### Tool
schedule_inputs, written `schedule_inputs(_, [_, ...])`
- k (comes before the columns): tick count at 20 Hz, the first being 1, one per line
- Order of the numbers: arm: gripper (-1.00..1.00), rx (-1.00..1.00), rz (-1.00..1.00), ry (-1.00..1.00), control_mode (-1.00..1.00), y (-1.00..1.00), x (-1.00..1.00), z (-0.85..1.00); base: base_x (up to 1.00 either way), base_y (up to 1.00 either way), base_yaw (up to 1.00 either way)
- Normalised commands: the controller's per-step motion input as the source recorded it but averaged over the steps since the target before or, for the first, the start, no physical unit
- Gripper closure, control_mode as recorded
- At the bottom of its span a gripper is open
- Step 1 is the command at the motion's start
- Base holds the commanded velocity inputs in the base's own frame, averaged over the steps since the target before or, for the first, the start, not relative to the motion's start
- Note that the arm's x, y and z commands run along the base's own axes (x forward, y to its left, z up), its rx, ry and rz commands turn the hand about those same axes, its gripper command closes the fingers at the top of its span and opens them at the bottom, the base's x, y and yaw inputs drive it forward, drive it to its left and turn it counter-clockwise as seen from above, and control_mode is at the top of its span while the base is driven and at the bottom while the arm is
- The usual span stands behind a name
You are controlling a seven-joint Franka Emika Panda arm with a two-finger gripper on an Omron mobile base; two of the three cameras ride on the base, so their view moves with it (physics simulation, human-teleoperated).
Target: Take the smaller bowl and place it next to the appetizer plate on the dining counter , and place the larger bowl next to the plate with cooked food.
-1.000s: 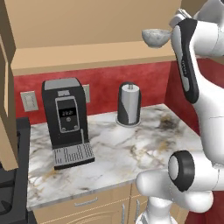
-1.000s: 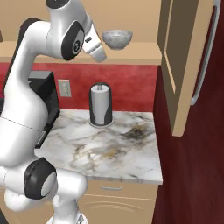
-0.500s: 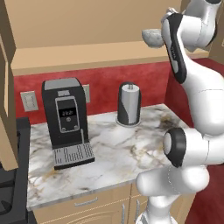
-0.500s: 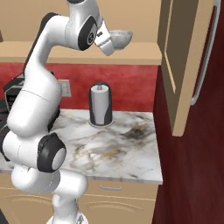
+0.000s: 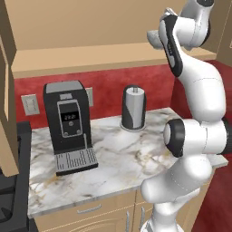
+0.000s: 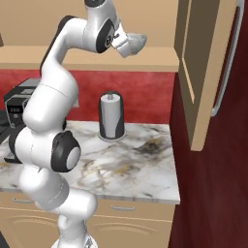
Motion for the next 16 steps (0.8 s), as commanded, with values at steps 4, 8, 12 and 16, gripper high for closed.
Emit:
schedule_inputs(4, [-1.00, 0.00, 0.00, 0.00, -1.00, -0.09, 0.46, 0.00, 0.00, 0.00, 0.00])
schedule_inputs(8, [-1.00, 0.00, 0.00, 0.00, -1.00, -0.17, 0.41, 0.00, 0.00, 0.00, 0.00])
schedule_inputs(12, [-1.00, 0.00, 0.00, 0.00, -1.00, -0.18, 0.40, 0.00, 0.00, 0.00, 0.00])
schedule_inputs(16, [-1.00, 0.00, 0.00, 0.00, -1.00, -0.10, 0.40, 0.00, 0.00, 0.00, 0.00])
